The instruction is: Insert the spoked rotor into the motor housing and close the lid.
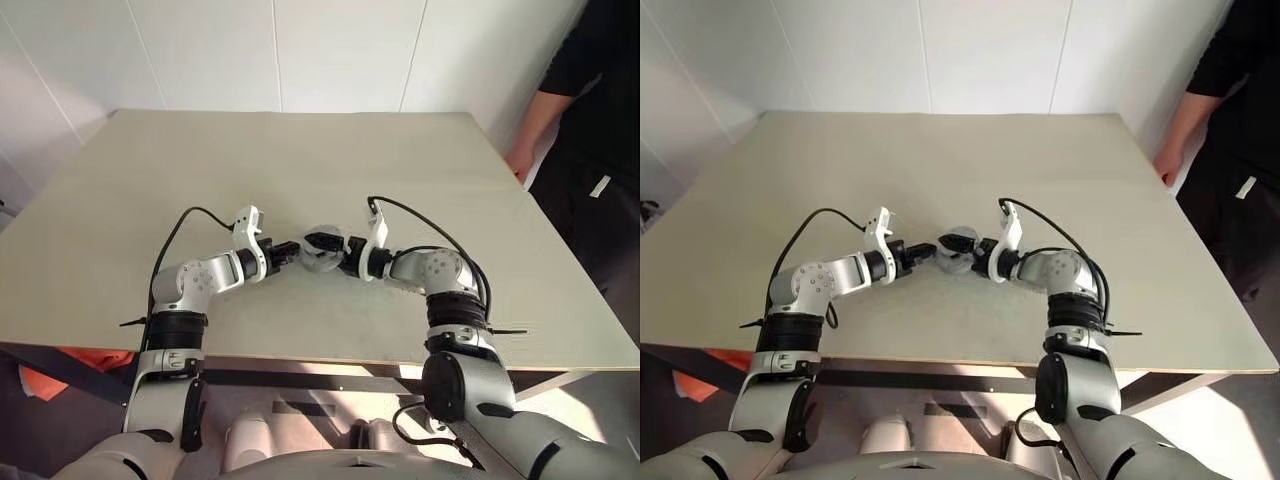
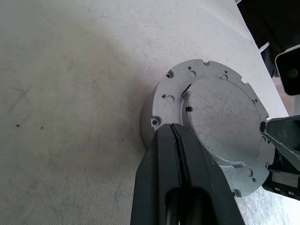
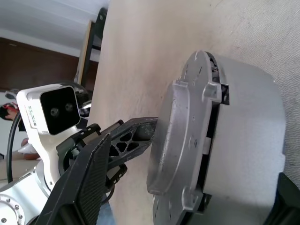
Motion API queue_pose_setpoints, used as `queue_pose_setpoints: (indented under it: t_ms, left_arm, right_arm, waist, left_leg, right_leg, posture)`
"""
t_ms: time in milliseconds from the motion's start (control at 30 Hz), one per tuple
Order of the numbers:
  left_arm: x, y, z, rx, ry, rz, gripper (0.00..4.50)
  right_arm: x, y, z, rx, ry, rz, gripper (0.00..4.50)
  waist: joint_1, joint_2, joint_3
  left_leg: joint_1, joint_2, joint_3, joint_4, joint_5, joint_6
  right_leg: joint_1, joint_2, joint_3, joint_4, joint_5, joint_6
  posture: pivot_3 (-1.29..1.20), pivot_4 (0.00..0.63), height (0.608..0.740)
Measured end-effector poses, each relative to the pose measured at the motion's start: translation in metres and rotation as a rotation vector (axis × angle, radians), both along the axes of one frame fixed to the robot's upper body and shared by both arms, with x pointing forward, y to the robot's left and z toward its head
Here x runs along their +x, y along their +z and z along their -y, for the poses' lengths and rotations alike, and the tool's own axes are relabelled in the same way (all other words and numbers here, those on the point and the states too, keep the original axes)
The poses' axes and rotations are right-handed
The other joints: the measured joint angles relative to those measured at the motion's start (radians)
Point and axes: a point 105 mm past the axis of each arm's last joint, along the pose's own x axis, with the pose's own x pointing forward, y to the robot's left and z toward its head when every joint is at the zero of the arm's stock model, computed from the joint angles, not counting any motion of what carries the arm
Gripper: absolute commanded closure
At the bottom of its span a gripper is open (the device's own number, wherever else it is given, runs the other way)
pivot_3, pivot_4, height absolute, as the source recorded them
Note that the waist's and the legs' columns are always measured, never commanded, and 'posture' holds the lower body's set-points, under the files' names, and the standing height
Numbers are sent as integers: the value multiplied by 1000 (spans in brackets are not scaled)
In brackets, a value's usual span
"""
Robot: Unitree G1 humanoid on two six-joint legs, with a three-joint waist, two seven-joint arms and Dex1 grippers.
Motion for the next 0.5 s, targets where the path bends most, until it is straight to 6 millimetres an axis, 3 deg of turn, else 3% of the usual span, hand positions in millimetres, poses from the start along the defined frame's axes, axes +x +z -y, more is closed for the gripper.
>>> queue_pose_setpoints:
  t_ms: [167,500]
  left_arm:
    - [-1,-1,-3,5,7,0,4500]
    - [1,-2,-9,-30,50,4,4500]
  right_arm:
    - [1,-5,3,-15,-26,-16,2328]
    - [4,-1,3,-29,-22,9,2453]
  waist:
    - [2,0,0]
    - [3,1,0]
  left_leg:
    - [0,0,0,0,0,-1]
    - [0,-1,0,0,1,-2]
  right_leg:
    - [0,0,0,0,0,1]
    - [0,-1,0,0,-1,1]
  posture:
    - [0,0,740]
    - [0,0,740]
